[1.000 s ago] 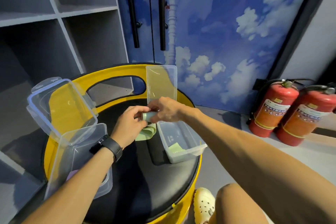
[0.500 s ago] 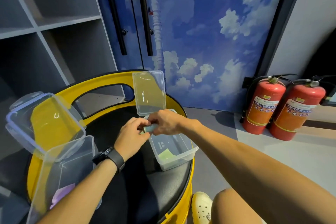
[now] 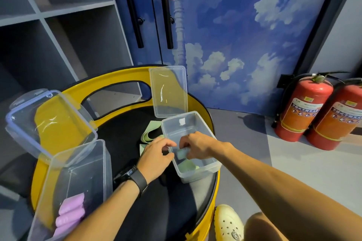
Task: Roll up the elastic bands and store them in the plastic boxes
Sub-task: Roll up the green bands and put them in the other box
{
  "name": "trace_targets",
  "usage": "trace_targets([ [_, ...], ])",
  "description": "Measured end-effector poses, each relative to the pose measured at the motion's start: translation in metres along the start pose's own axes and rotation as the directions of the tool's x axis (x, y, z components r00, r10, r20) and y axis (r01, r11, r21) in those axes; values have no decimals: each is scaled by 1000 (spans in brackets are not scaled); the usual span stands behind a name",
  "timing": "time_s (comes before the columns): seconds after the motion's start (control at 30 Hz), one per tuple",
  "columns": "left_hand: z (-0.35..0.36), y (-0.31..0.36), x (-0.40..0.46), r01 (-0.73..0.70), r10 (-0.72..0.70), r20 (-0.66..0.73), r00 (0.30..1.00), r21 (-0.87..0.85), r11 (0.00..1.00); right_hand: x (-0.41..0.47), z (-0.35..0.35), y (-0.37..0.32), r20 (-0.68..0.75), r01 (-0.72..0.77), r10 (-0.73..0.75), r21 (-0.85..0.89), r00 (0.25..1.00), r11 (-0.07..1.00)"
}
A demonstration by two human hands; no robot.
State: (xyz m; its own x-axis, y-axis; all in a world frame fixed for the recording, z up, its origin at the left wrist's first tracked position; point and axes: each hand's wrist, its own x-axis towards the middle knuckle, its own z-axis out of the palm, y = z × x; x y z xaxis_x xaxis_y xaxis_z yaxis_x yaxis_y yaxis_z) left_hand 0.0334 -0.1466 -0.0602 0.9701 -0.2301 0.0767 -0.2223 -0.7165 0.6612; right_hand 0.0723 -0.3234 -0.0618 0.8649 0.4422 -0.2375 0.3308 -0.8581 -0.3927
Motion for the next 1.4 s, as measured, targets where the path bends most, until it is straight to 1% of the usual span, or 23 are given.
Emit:
trace_targets([
  [0.23, 4, -10, 6, 17, -17, -10, 1000, -5, 1000, 16, 21, 2, 62, -31, 29, 22, 998, 999],
  [0.47, 7, -16, 7, 33, -33, -10, 999, -17, 999, 18, 27, 8, 106, -77, 68, 86, 992, 993],
  [0.77, 5, -15, 7, 17, -18, -41, 999, -12, 1000, 19, 25, 9, 102, -62, 48, 139, 994, 988],
  [0.97, 4, -17, 7, 24, -25, -42, 999, -26, 999, 20, 25, 8, -33, 25, -22, 96, 999, 995],
  [1.1, 5, -17, 7, 22, -22, -40, 999, -23, 1000, 23, 35, 7, 33, -15, 13, 47, 999, 999],
  [1.2, 4, -16, 7, 12, -14, -44, 999, -25, 1000, 24, 36, 7, 39, -54, 51, 88, 998, 995],
  [1.4, 3, -15, 9, 10, -10, -47, 999, -13, 1000, 23, 30, 9, 45, -34, 29, 122, 999, 992],
])
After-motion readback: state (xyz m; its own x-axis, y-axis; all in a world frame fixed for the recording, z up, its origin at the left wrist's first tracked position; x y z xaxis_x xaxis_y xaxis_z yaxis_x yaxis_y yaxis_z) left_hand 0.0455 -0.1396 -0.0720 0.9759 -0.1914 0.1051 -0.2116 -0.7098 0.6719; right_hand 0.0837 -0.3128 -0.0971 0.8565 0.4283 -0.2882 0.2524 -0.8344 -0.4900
